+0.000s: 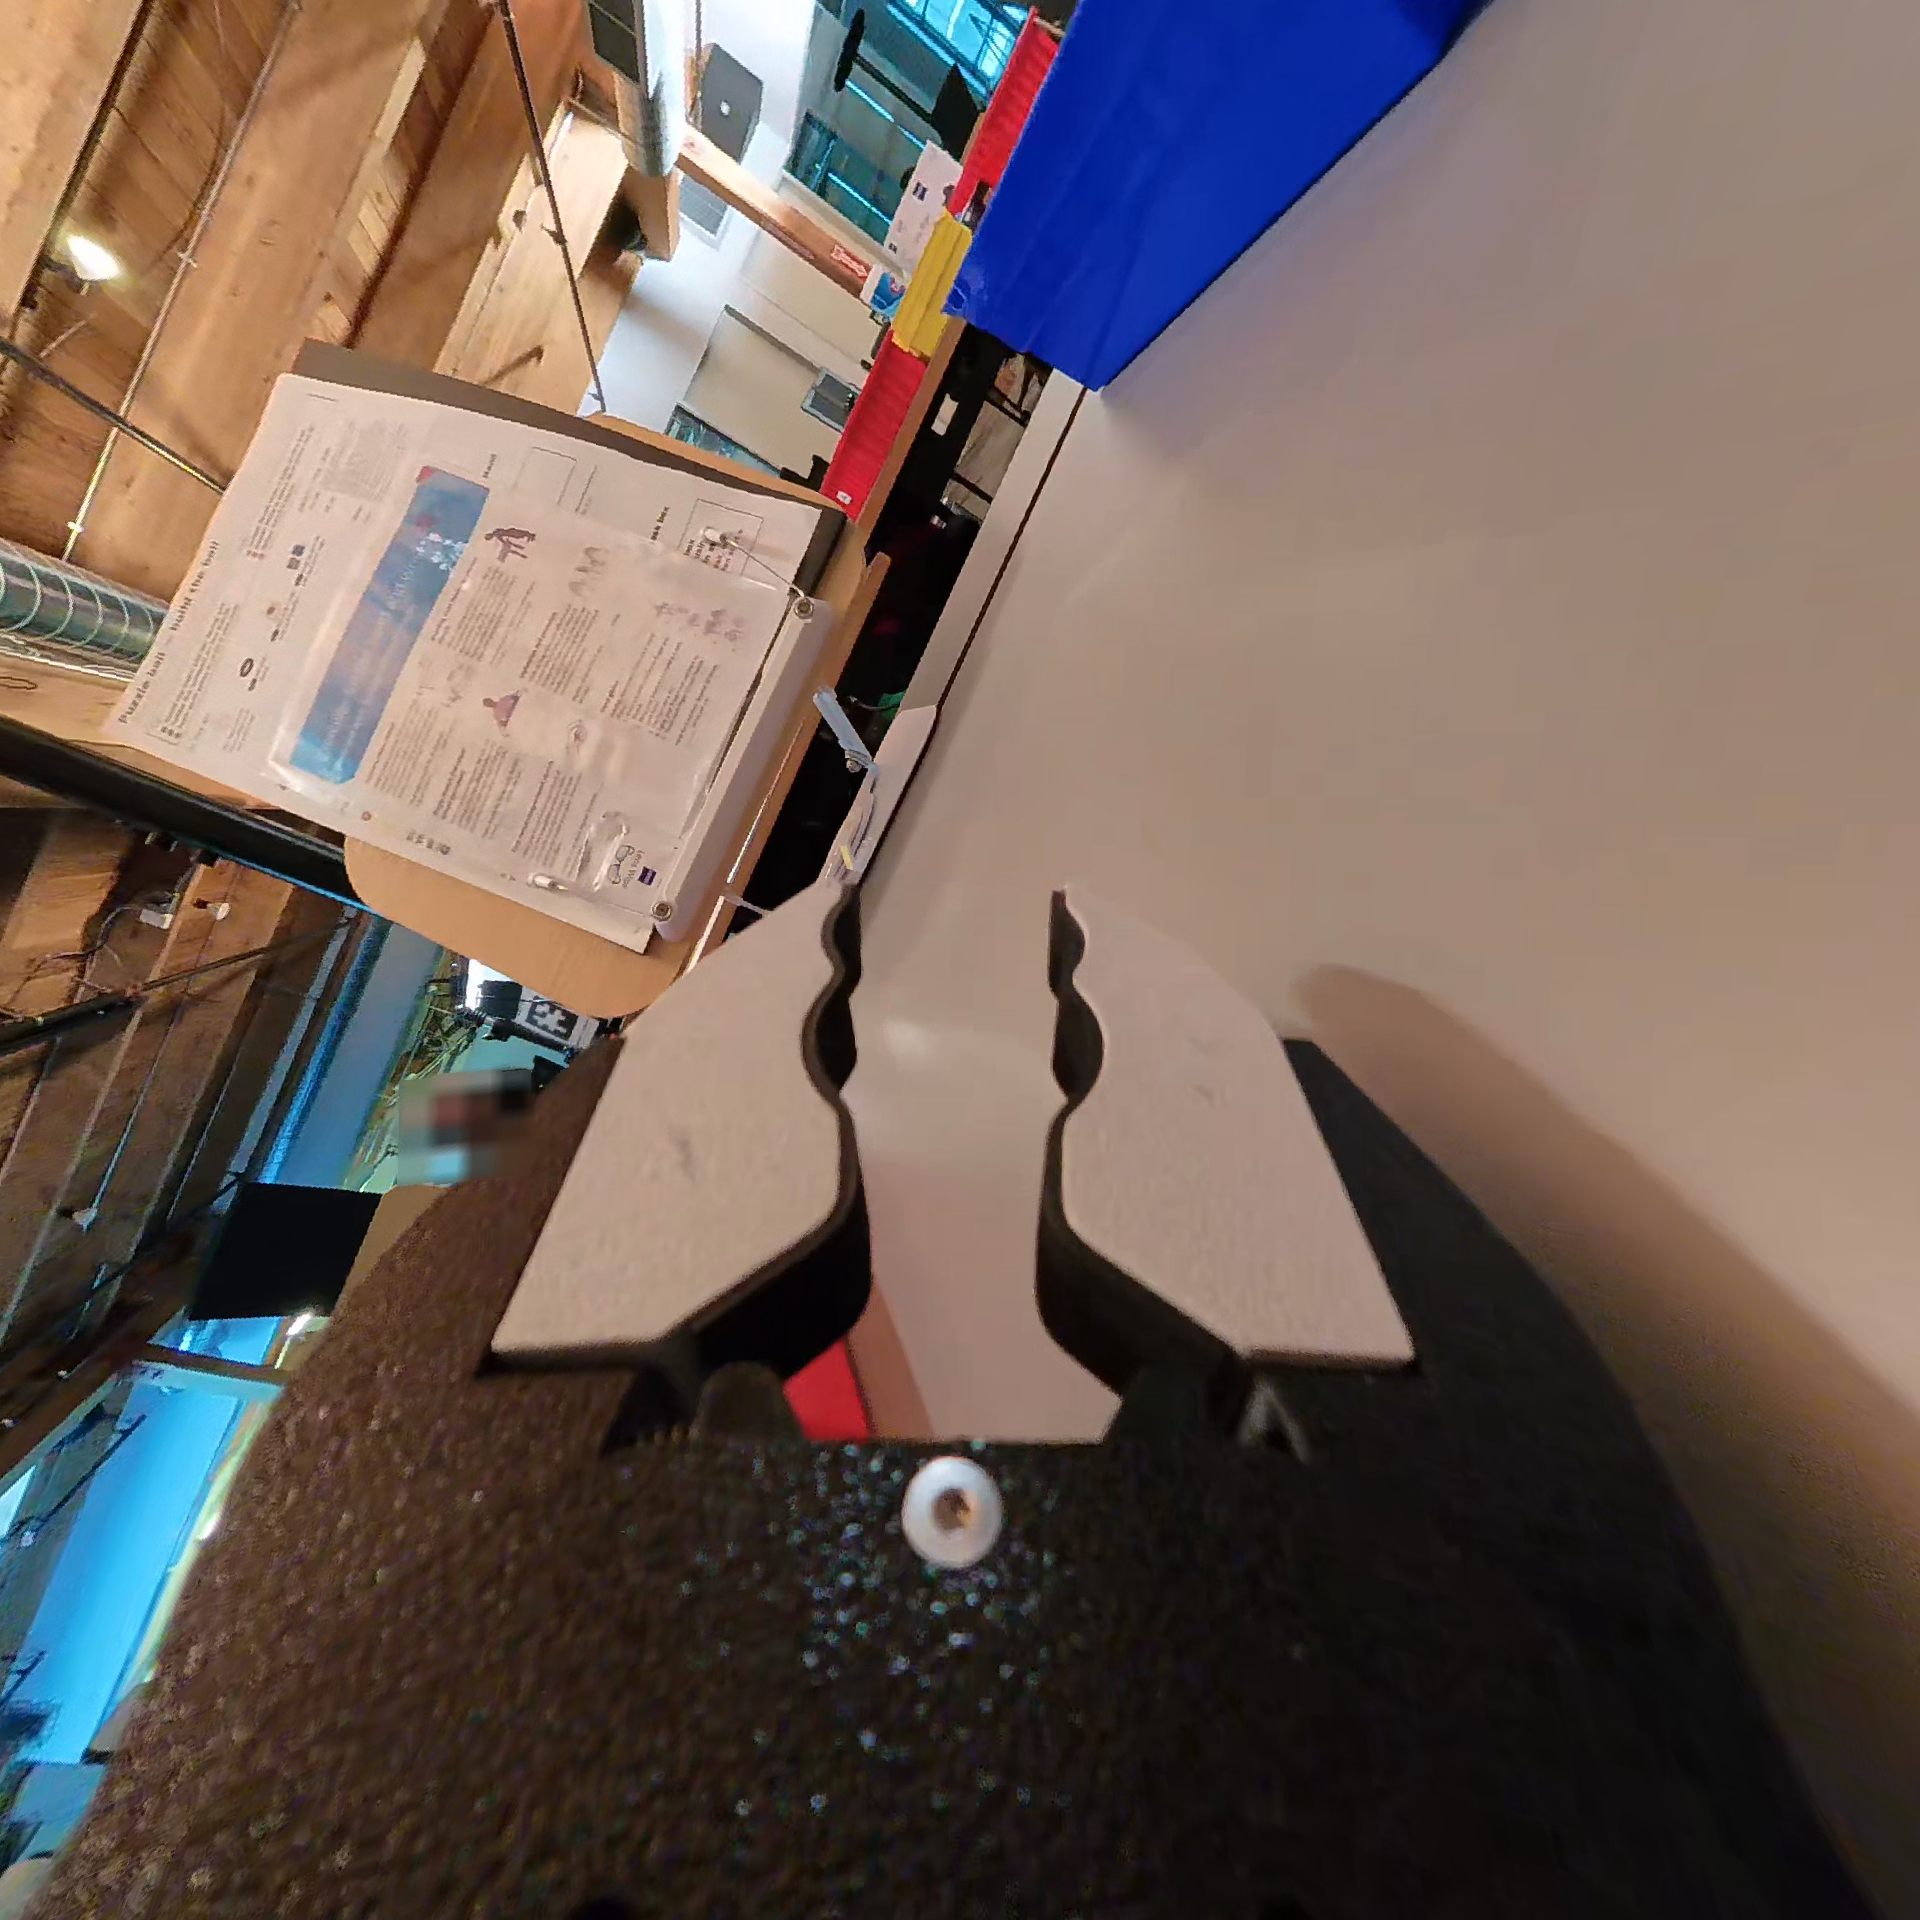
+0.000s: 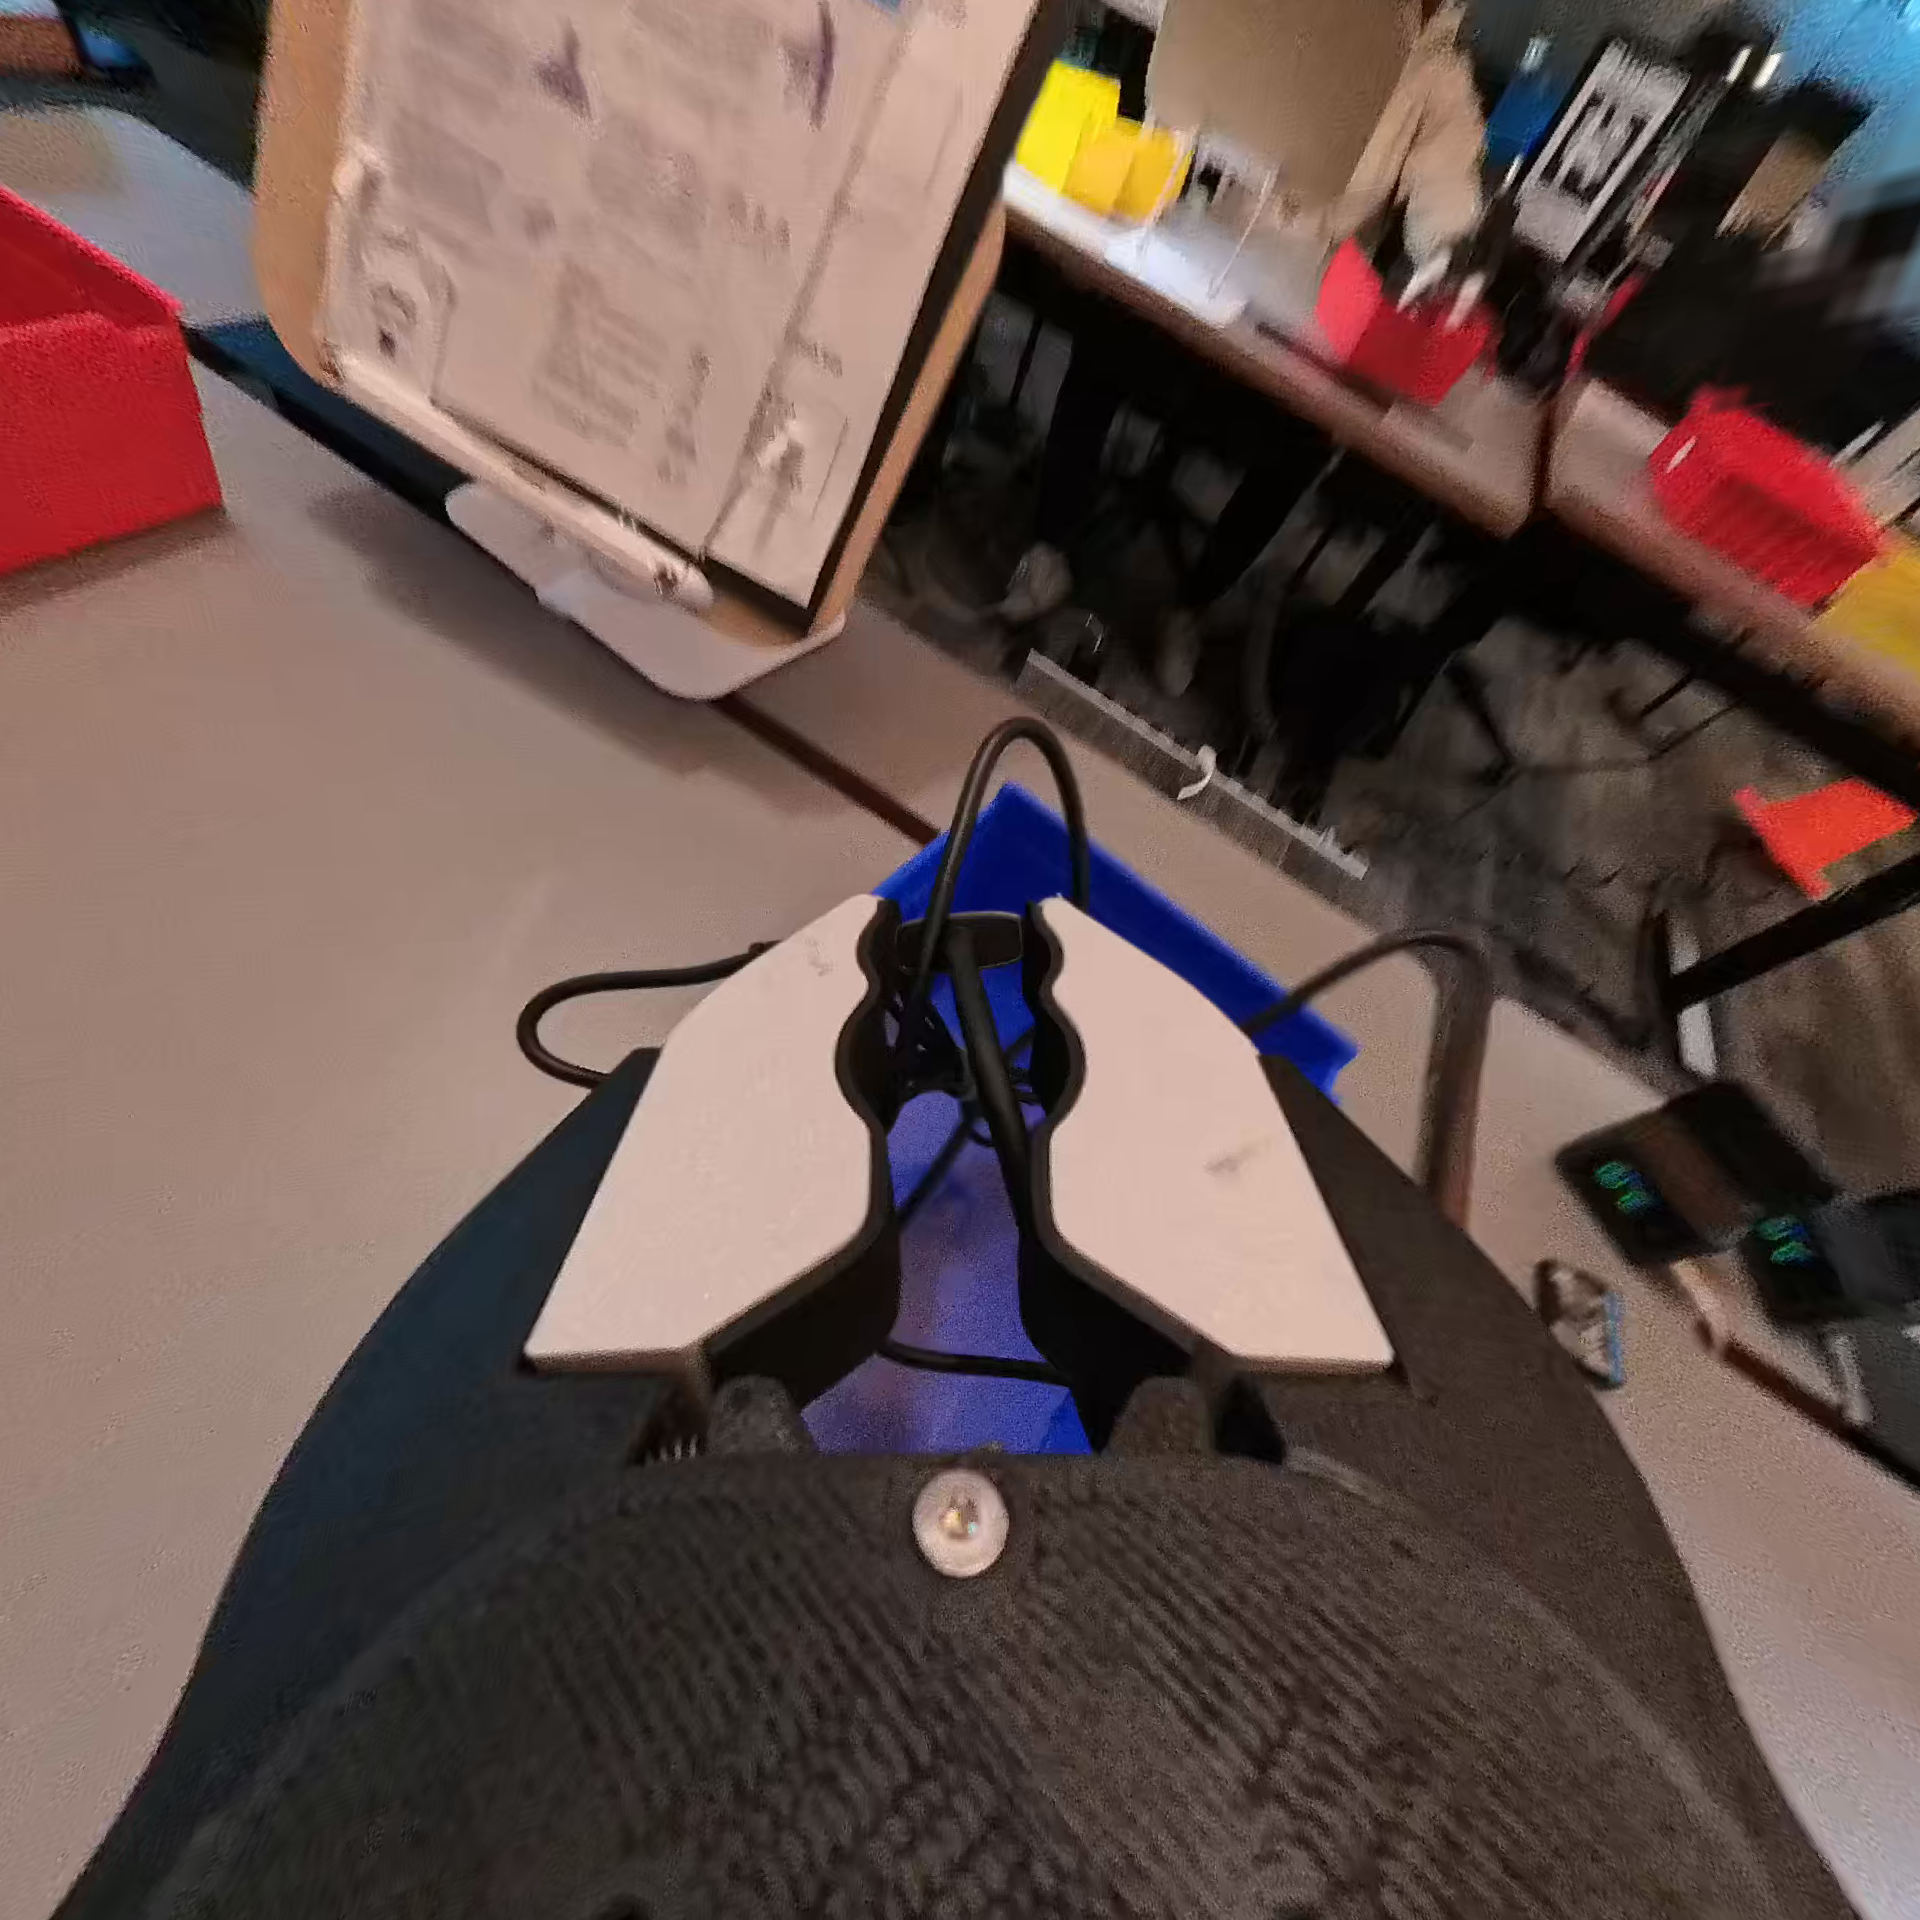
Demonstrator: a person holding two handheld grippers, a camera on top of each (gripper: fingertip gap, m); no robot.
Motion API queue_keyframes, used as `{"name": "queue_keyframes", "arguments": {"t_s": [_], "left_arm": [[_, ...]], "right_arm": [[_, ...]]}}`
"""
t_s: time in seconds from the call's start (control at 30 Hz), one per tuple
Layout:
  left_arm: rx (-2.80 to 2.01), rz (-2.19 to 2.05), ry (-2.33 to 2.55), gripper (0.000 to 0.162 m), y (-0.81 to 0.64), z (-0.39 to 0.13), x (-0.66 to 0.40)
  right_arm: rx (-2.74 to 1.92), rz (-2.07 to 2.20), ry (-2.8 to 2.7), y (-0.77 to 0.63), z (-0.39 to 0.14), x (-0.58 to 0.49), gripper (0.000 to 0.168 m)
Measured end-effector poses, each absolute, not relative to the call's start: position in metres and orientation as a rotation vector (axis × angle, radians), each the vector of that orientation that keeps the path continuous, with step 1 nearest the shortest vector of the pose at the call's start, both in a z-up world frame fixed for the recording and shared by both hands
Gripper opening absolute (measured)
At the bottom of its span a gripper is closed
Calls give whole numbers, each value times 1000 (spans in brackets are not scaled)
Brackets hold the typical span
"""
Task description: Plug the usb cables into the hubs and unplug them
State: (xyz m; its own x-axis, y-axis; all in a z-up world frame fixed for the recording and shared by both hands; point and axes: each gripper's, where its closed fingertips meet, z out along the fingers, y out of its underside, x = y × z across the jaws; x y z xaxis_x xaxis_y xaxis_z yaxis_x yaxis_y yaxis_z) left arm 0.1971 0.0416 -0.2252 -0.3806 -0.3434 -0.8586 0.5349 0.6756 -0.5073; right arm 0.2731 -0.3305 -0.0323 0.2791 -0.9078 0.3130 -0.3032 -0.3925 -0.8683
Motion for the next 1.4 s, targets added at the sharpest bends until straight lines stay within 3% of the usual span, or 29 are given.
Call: {"name": "queue_keyframes", "arguments": {"t_s": [0.2, 0.47, 0.63, 0.8, 0.9, 1.0, 1.13, 1.27, 1.4], "left_arm": [[166, -929, 1745, 33, 42, -229, 197], [165, -927, 1749, 32, 42, -230, 197], [165, -929, 1748, 31, 42, -230, 197], [148, -939, 1745, 31, 43, -228, 197], [107, -946, 1743, 30, 46, -226, 201], [39, -953, 1747, 30, 51, -224, 208], [-110, -1066, 1730, 27, 64, -205, 213], [-431, -1132, 1791, 28, 112, -173, 236], [-546, -1110, 1862, 27, 173, -131, 275]], "right_arm": [[-1708, -904, 1199, -325, -71, 297, 23], [-1605, -1115, 1399, -374, -83, 316, 23], [-1957, -824, 1455, -353, -152, 305, 31], [-1799, -896, 1401, -333, -116, 290, 63], [-1590, -1072, 1316, -311, -74, 265, 70], [-1454, -1057, 1130, -248, -67, 240, 70], [-1476, -856, 929, -147, -112, 220, 65], [-1588, -944, 856, -118, -160, 220, 58], [-1737, -809, 750, -96, -196, 212, 62]]}}
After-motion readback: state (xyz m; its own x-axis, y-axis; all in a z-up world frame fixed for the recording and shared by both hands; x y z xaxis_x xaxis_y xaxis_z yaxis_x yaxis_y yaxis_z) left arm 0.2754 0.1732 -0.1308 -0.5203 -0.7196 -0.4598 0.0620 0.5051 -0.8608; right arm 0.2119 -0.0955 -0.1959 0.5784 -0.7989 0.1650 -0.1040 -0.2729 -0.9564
